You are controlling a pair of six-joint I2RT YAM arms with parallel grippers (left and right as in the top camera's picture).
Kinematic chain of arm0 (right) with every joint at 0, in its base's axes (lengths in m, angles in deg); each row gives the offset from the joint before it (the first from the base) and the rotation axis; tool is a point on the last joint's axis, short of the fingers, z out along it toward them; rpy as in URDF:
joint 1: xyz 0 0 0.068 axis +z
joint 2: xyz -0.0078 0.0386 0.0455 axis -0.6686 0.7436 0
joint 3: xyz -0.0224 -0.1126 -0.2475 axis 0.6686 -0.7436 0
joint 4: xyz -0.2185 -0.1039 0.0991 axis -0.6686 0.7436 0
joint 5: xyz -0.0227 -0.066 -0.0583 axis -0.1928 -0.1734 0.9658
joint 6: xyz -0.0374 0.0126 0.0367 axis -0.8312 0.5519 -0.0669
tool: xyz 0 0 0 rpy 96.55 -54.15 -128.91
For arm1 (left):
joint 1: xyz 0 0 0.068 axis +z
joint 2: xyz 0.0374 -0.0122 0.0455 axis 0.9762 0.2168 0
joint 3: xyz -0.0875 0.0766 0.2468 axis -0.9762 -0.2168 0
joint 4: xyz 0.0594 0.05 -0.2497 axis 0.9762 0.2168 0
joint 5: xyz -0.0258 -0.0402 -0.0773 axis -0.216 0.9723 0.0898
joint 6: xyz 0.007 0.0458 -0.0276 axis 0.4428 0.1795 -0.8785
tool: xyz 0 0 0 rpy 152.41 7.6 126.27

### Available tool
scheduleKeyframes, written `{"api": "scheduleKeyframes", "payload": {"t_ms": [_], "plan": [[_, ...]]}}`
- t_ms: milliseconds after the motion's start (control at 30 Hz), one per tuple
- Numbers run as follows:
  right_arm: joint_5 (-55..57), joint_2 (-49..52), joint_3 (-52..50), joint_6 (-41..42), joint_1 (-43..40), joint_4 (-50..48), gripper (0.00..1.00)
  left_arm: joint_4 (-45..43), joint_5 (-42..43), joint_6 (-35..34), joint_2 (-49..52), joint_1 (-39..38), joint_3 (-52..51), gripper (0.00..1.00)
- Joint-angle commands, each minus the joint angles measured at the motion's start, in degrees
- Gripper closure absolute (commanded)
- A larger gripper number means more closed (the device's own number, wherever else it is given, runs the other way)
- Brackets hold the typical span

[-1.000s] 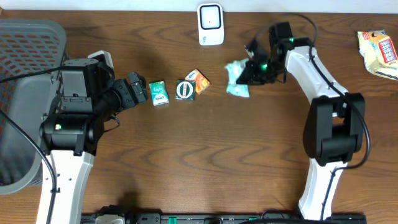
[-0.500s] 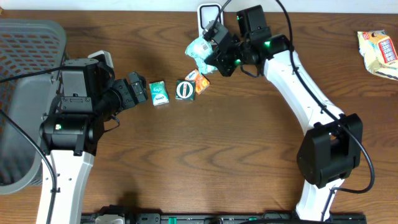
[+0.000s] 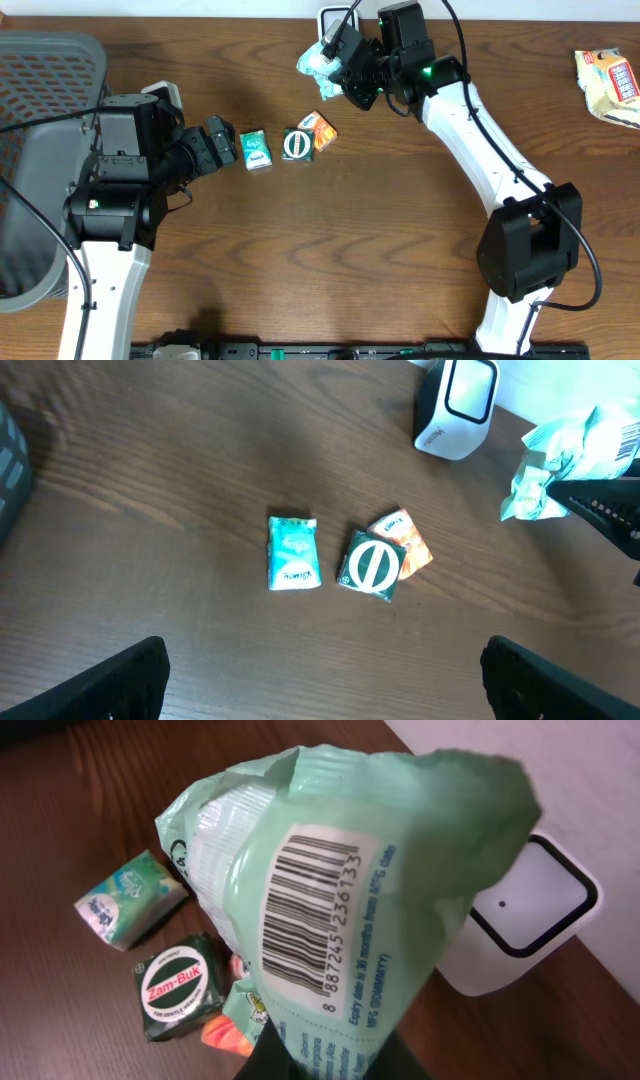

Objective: Scan the item barcode
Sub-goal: 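Raise the teal-green pack's barcode up to the white scanner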

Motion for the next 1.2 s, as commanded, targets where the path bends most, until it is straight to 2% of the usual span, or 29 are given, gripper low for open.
{"api": "scheduleKeyframes", "payload": {"t_ms": [0, 1000, 1167], "plan": [[-0.11, -1.16, 0.87, -1.36, 0.28, -0.17, 0.99, 0.02, -0.35, 0.98, -0.04, 0.20, 0.87, 0.02], [-0.07, -1.09, 0.42, -1.33, 0.26, 0.28, 0.99, 0.02, -0.35, 0.98, -0.04, 0.20, 0.87, 0.02], [4.50, -1.07, 0.31, -1.16, 0.26, 1.88, 0.99, 0.02, -0.35, 1.01, -0.04, 0.20, 0.87, 0.02]]}}
